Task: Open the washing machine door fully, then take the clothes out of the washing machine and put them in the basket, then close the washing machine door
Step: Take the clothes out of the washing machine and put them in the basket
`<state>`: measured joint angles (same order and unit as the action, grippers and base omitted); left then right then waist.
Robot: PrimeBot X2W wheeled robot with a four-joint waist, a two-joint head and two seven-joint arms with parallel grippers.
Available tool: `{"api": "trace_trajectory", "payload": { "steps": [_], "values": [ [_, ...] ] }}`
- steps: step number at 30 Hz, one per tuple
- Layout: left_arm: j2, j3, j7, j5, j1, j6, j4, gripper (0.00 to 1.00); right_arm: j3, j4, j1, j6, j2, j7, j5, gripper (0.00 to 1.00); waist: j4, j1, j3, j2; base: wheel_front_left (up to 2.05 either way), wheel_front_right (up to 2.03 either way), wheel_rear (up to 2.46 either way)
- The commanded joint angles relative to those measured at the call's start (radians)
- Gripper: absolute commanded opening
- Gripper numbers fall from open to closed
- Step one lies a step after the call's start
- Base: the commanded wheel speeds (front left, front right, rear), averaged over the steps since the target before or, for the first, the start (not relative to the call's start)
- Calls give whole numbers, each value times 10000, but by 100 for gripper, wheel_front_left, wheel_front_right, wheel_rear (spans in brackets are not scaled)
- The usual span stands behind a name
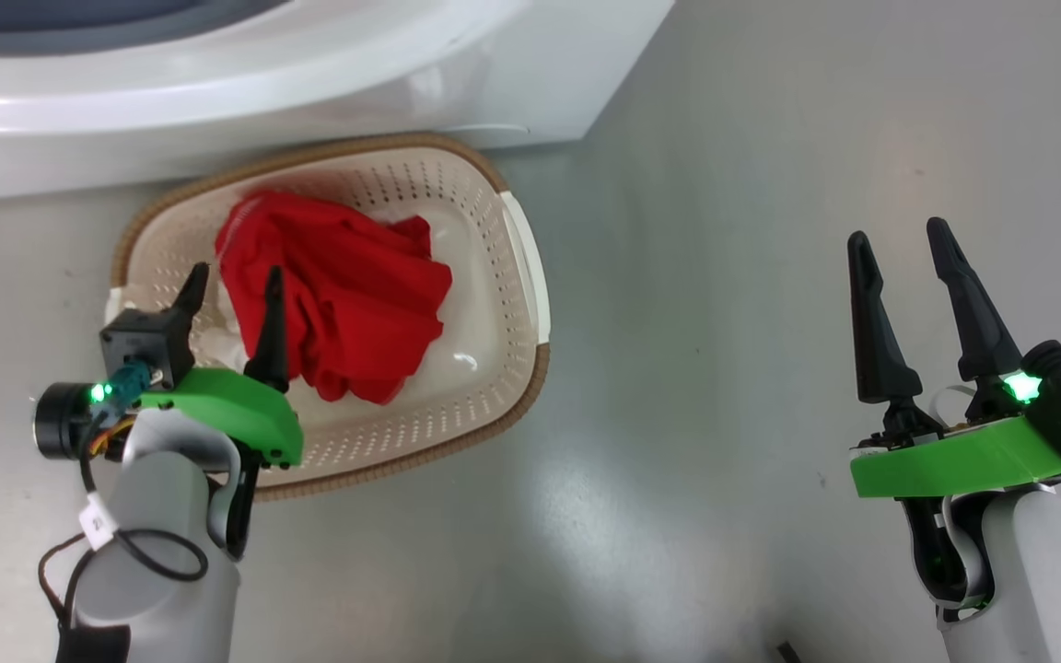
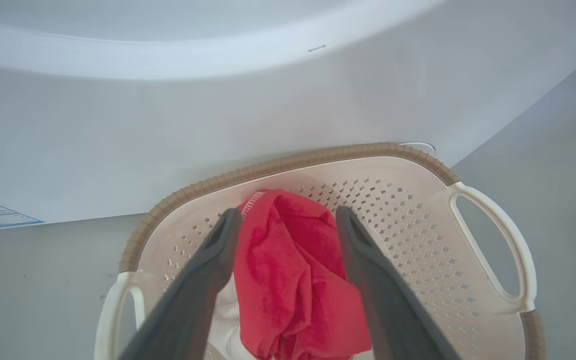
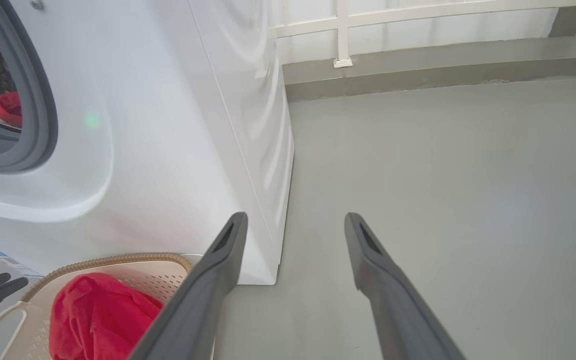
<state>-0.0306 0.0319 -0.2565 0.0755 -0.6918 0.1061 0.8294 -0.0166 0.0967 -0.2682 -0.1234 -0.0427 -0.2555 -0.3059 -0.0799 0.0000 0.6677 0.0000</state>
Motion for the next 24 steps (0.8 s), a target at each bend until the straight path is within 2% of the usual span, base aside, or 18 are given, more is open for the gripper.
{"api": "trace_trajectory", "payload": {
  "steps": [1,24],
  "values": [
    [-212,243,-53,69,521,37,-378,100,194,-169,371,-73,-75,-63,34,100,158,0,-356,0,0,0,0],
    [-198,401,-53,534,2280,174,-2554,100,58,249,1245,-73,-75,-63,336,100,603,0,-2725,0,0,0,0]
  ]
}}
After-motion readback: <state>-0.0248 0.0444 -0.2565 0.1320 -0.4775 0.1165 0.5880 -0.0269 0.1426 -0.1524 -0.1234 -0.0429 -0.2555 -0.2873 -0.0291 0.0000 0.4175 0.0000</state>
